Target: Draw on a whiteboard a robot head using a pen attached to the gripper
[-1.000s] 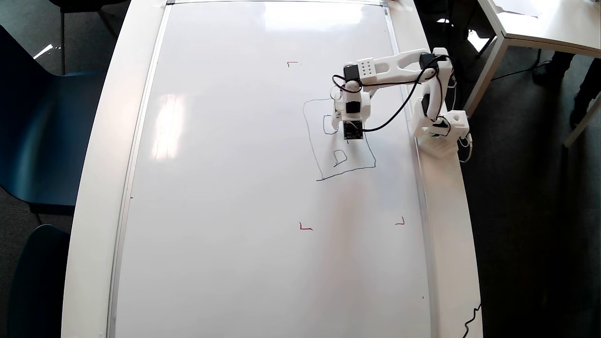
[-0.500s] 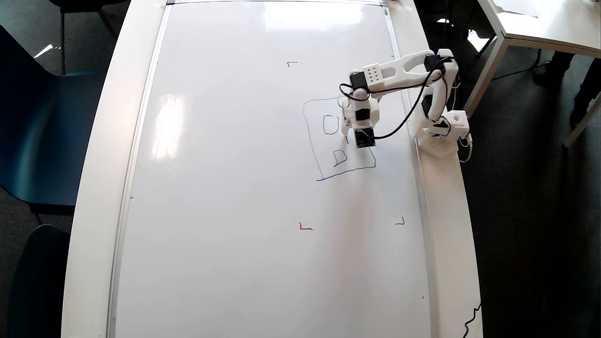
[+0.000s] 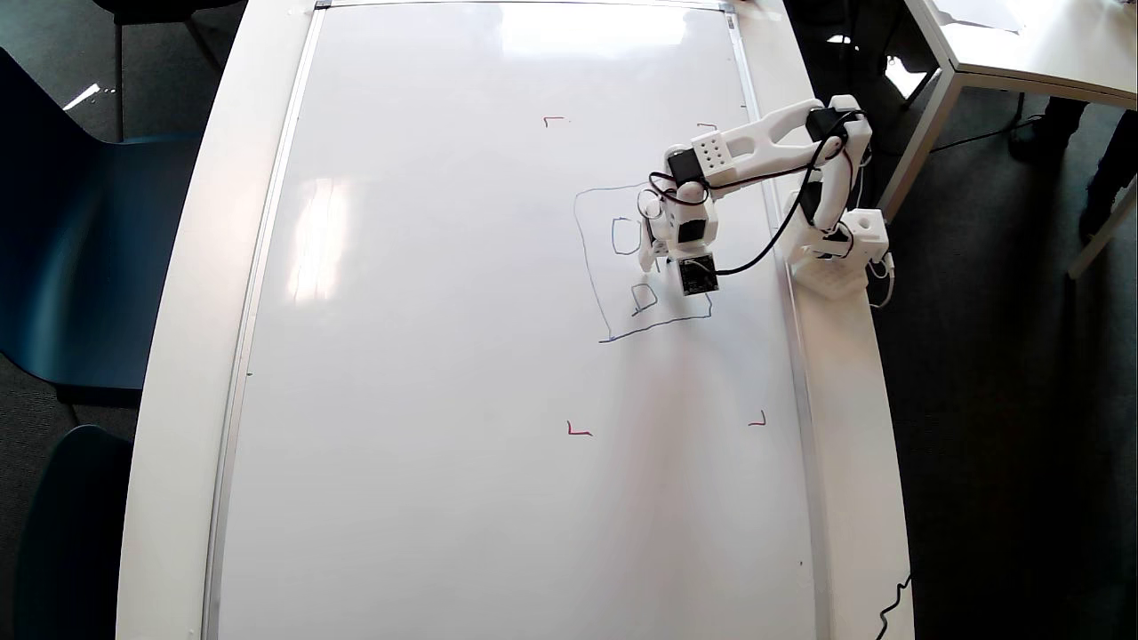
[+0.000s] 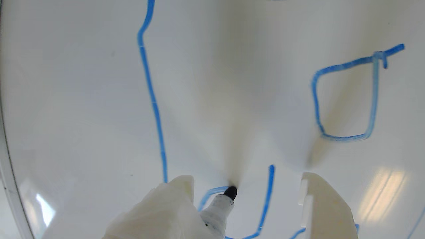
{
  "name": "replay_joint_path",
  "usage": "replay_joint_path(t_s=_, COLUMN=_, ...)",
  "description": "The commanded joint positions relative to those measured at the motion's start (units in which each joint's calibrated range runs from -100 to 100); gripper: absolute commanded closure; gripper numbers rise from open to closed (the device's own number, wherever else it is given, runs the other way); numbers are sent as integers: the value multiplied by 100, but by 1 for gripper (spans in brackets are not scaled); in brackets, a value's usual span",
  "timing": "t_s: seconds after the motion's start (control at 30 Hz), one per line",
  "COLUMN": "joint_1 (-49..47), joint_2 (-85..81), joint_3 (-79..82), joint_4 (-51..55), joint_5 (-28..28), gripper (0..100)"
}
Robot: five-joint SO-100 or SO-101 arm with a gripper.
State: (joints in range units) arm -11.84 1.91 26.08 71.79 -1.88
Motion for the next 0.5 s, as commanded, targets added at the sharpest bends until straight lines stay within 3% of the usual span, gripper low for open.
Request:
replay_joint_path(t_s=0.0, joint_1=-57, joint_2=-61, joint_3=-17, joint_4=-281, joint_5=21, gripper=79)
replay_joint_path(t_s=0.27, joint_1=-57, joint_2=-61, joint_3=-17, joint_4=-446, joint_5=27, gripper=79)
replay_joint_path(t_s=0.47, joint_1=2, joint_2=-706, joint_3=-162, joint_4=110, joint_5=16, gripper=78)
